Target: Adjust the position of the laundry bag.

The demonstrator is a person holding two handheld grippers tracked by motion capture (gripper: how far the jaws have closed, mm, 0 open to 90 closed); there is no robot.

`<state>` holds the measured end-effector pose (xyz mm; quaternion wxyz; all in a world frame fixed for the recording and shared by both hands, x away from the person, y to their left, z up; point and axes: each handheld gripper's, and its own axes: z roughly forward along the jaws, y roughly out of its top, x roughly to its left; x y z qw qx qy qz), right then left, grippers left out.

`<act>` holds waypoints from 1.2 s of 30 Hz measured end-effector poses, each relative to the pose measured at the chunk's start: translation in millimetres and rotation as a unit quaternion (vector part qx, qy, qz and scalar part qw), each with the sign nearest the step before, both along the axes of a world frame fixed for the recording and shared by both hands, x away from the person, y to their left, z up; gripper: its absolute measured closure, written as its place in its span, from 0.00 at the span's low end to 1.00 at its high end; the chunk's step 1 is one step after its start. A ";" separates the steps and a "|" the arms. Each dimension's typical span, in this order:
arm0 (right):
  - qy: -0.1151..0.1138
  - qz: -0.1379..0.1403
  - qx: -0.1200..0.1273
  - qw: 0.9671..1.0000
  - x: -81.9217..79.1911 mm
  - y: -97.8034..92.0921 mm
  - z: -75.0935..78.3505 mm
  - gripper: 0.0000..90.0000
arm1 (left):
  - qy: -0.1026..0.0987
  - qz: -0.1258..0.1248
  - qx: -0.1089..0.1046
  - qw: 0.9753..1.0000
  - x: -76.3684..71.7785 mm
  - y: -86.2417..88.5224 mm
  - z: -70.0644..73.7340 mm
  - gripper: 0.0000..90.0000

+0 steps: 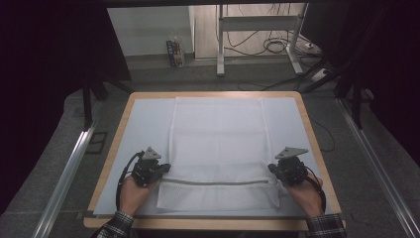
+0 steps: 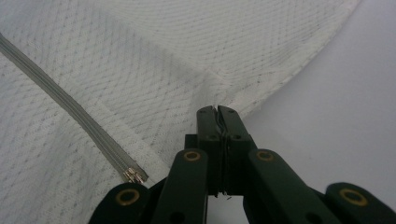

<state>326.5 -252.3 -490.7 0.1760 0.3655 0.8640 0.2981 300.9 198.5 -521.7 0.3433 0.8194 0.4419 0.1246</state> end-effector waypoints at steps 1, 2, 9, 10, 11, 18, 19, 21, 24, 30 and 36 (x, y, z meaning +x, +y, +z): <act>0.001 0.000 0.001 1.000 -0.9 0.0 -0.1 0.98 | 0.002 0.000 0.000 1.000 -1.3 -0.3 -0.5 0.98; 0.001 0.001 0.000 1.000 -1.6 -0.4 -0.3 0.98 | 0.002 0.000 0.000 1.000 -2.4 -0.3 -0.8 0.98; 0.016 0.002 -0.003 1.000 -2.3 -0.3 -5.0 0.98 | 0.018 0.006 -0.008 1.000 0.7 2.0 -7.2 0.98; 0.017 0.004 -0.003 1.000 -2.1 -0.1 -5.7 0.98 | 0.018 0.006 -0.010 1.000 1.0 2.4 -7.4 0.98; 0.019 0.004 -0.003 1.000 -2.1 0.3 -6.0 0.97 | 0.018 0.007 -0.012 1.000 1.6 3.2 -7.7 0.98; 0.024 0.008 -0.005 1.000 -1.6 1.4 -7.4 0.97 | 0.023 0.010 -0.020 0.999 2.9 6.7 -10.2 0.96; 0.023 0.008 -0.006 1.000 -1.6 1.2 -7.3 0.97 | 0.021 0.012 -0.018 1.000 2.7 6.1 -10.4 0.95; 0.021 0.009 -0.007 1.000 -1.6 1.0 -7.3 0.96 | 0.008 0.016 -0.008 1.000 1.9 4.6 -9.6 0.88; 0.014 0.011 -0.007 1.000 -1.8 1.4 -7.1 0.89 | -0.008 0.018 0.001 1.000 0.3 1.8 -7.9 0.77; 0.002 0.012 -0.004 1.000 -3.5 2.3 -6.2 0.70 | -0.030 0.016 -0.004 0.999 -1.5 1.0 -5.2 0.55; -0.003 0.011 0.002 1.000 -7.4 -0.3 -7.1 0.48 | -0.038 0.016 -0.008 0.999 -5.1 0.6 -5.6 0.35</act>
